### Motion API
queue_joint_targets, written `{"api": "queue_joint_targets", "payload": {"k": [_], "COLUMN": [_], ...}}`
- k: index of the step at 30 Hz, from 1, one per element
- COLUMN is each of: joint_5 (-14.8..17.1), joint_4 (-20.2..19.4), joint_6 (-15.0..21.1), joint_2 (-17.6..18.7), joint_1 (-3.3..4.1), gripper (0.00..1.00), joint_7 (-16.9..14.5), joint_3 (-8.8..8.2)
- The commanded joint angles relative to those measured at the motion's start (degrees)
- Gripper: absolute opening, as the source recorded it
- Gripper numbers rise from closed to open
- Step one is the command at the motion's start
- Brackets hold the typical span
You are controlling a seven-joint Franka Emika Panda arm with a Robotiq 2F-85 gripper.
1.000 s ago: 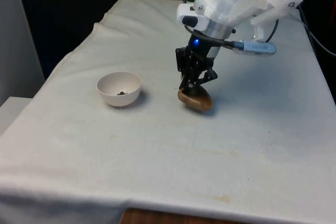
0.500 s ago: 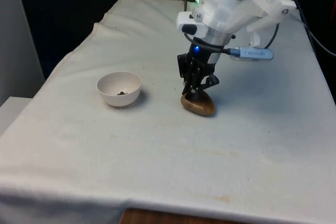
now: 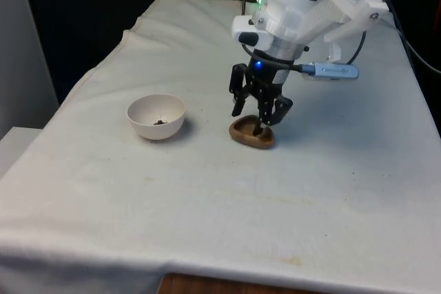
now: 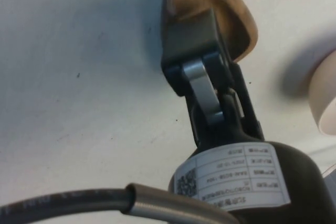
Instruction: Pour the coffee beans from the cup into the bowl.
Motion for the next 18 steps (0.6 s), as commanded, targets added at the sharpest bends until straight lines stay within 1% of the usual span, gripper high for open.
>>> {"api": "queue_joint_targets", "payload": {"k": [1,5,7,8,9,10,12,17,18], "joint_5": [0.52,0.57,0.8,0.0,0.92,1.15,1.38,2.12,1.26], "joint_4": [-0.17,-0.17,-0.57,0.0,-0.74,-1.15,-1.38,-2.81,-2.29], "joint_6": [0.34,0.34,0.4,0.0,0.46,0.57,0.57,0.57,0.0], "joint_2": [0.0,0.0,-0.69,-0.06,-0.97,-1.6,-1.95,-4.3,-3.78], "joint_1": [-0.34,-0.34,-0.57,0.0,-0.63,-0.69,-0.69,-0.74,-0.11], "gripper": [0.67,0.87,0.97,1.0,1.0,1.0,1.0,1.0,1.0], "joint_7": [-0.34,-0.34,-0.63,0.06,-0.69,-0.8,-0.92,-1.49,-0.69], "joint_3": [0.34,0.4,0.57,0.0,0.63,0.63,0.63,0.52,-0.06]}}
